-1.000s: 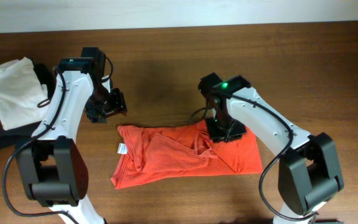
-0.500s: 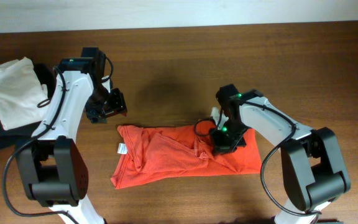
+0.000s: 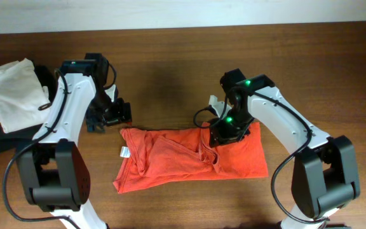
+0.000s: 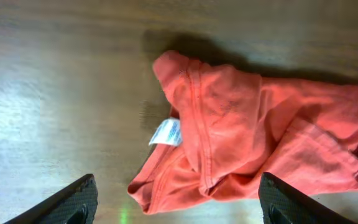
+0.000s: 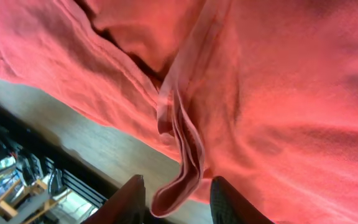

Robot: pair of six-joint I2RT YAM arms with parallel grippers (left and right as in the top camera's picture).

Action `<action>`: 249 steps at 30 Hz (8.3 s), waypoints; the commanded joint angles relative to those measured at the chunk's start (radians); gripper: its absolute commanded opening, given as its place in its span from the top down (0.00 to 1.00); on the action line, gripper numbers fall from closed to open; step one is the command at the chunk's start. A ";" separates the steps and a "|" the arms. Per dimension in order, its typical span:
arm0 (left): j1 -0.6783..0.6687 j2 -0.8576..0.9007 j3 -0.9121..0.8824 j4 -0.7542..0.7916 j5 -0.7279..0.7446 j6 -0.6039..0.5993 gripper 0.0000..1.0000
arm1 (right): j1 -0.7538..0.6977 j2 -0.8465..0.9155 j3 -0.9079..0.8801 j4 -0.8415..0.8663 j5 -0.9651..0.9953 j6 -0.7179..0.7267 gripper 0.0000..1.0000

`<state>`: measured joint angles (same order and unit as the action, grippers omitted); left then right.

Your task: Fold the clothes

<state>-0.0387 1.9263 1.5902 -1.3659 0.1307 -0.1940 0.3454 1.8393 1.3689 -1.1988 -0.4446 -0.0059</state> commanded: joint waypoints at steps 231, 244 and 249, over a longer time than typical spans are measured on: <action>-0.022 -1.921 -1.582 1.283 -0.128 0.251 0.01 | -0.392 -1.836 -1.363 1.120 0.480 -0.031 0.01; -0.022 -1.921 -1.582 1.283 -0.128 0.251 0.01 | -0.392 -1.836 -1.363 1.120 0.480 -0.031 0.01; -0.022 -1.921 -1.582 1.283 -0.128 0.251 0.01 | -0.392 -1.836 -1.363 1.120 0.480 -0.031 0.01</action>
<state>-0.0650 0.0109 0.0139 -0.0792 0.0097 0.0559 -0.0406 0.0101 0.0101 -0.0711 0.0360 -0.0479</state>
